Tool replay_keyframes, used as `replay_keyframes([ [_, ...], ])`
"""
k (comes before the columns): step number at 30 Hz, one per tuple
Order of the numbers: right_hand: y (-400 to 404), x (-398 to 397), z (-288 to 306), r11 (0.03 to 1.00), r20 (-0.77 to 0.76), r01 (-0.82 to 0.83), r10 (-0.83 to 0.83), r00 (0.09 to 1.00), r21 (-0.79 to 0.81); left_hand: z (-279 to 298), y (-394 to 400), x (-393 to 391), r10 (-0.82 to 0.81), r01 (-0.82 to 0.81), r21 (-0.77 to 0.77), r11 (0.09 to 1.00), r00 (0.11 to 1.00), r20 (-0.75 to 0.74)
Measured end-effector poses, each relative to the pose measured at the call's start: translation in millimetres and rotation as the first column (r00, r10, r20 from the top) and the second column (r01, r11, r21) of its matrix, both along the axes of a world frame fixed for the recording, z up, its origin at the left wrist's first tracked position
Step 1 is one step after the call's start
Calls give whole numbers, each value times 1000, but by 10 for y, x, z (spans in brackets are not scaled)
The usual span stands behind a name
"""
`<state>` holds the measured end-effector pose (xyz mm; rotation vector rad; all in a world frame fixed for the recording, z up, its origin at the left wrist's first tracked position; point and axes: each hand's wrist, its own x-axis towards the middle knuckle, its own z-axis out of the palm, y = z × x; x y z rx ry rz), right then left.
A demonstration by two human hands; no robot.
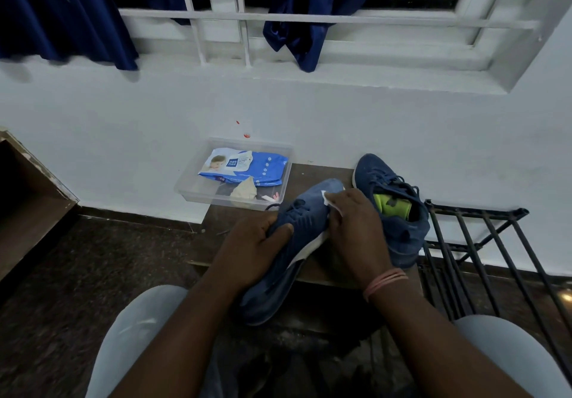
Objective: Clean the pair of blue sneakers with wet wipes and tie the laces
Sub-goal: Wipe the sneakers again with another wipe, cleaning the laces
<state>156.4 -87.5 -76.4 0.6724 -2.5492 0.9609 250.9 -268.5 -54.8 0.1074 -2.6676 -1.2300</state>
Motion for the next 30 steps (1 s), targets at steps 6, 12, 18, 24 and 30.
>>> replay_keyframes([
  [6,-101,323,43,979,11,-201,201,979,-12,-49,27,-27,24,-24,-15,1000,999,37],
  [12,-144,128,-3,999,57,-39,37,998,29,-85,54,-41,36,-36,-1,999,999,40],
  [18,-51,29,29,991,62,-126,123,990,51,-25,30,-12,24,-24,52,998,1000,11],
  [24,-25,0,-7,994,63,12,-18,998,105,-25,61,-19,7,-7,22,1000,1000,30],
  [30,51,168,128,970,117,-223,211,970,100,8,-57,-45,101,-113,146,983,991,86],
])
